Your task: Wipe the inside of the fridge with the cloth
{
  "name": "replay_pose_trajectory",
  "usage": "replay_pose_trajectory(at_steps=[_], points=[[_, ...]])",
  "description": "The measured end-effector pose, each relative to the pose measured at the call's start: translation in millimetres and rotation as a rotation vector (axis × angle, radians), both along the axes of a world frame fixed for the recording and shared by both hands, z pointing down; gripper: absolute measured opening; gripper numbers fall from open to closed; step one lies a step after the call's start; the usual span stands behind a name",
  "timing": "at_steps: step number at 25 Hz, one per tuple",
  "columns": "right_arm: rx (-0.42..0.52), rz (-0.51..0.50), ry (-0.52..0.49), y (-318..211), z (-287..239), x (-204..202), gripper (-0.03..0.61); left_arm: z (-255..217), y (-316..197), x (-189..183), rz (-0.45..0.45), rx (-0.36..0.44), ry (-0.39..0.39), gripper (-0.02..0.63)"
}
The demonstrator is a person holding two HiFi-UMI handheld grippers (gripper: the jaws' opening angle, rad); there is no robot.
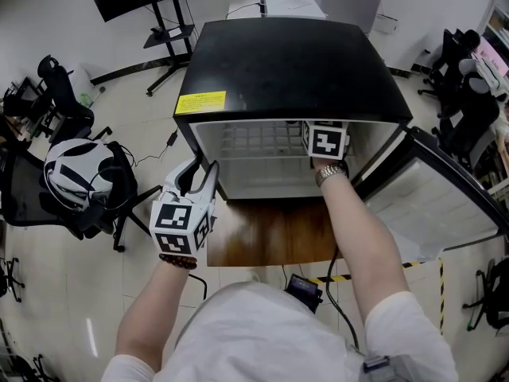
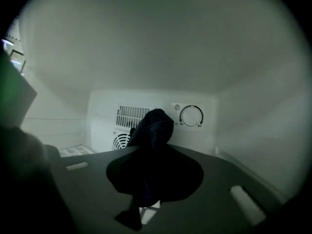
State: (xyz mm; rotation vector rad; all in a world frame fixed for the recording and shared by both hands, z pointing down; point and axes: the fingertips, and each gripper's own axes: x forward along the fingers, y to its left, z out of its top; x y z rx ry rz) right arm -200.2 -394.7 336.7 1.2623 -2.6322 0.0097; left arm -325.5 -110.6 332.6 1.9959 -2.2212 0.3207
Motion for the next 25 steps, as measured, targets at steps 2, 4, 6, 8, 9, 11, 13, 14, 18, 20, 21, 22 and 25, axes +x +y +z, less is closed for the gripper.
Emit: replay_pose_trajectory(at_steps=[2,4,6,8,9,11,13,14,18,20,21,22,25], points=[[-0.013,0.014,-0.004,-3.8,1.7,6.3,0.054,0.1,0.6,-1.2,-0.013,0.0,-0.001,0.137],[-0.019,0.026,-0.006,-7.1,2.3,12.1,0.054,0.6,1.1,-1.6,-0.026,-0.002,-0.004,0.137],[-0.021,0.045,-0.003,-11.2,2.6,18.9,0.054,1.3,1.9,-3.0,-0.039,-0.003,-0.004,0.137],[-0.028,0.069,0.002,-14.8,3.1,25.3,0.054,1.2,2.7,-5.2,-0.048,-0.002,-0.004,0.137],[-0.031,0.08,0.003,-16.0,3.3,27.7,0.054,0.9,3.0,-5.9,-0.05,-0.002,-0.004,0.137],[-0.037,0.096,0.004,-18.2,3.8,31.6,0.054,0.7,3.1,-6.3,-0.05,-0.001,-0.003,0.137],[-0.041,0.11,0.003,-20.7,4.8,35.9,0.054,1.3,2.6,-5.7,-0.049,-0.003,-0.001,0.137],[-0.043,0.118,0.003,-21.8,5.3,38.1,0.054,1.5,2.3,-5.4,-0.049,-0.003,0.0,0.137],[-0.052,0.149,0.009,-23.4,6.9,45.8,0.054,1.3,2.3,-5.1,-0.048,-0.004,0.004,0.137],[-0.056,0.155,0.01,-22.9,7.4,47.8,0.054,1.4,2.3,-5.1,-0.047,-0.003,0.005,0.137],[-0.055,0.157,0.011,-22.3,7.0,48.4,0.054,1.4,2.3,-5.1,-0.047,-0.002,0.005,0.137],[-0.053,0.157,0.01,-21.4,6.2,49.2,0.054,1.4,2.2,-5.0,-0.046,-0.002,0.006,0.137],[-0.034,0.143,0.002,-16.2,2.4,49.7,0.054,1.3,2.7,-4.8,-0.042,0.0,0.01,0.137]])
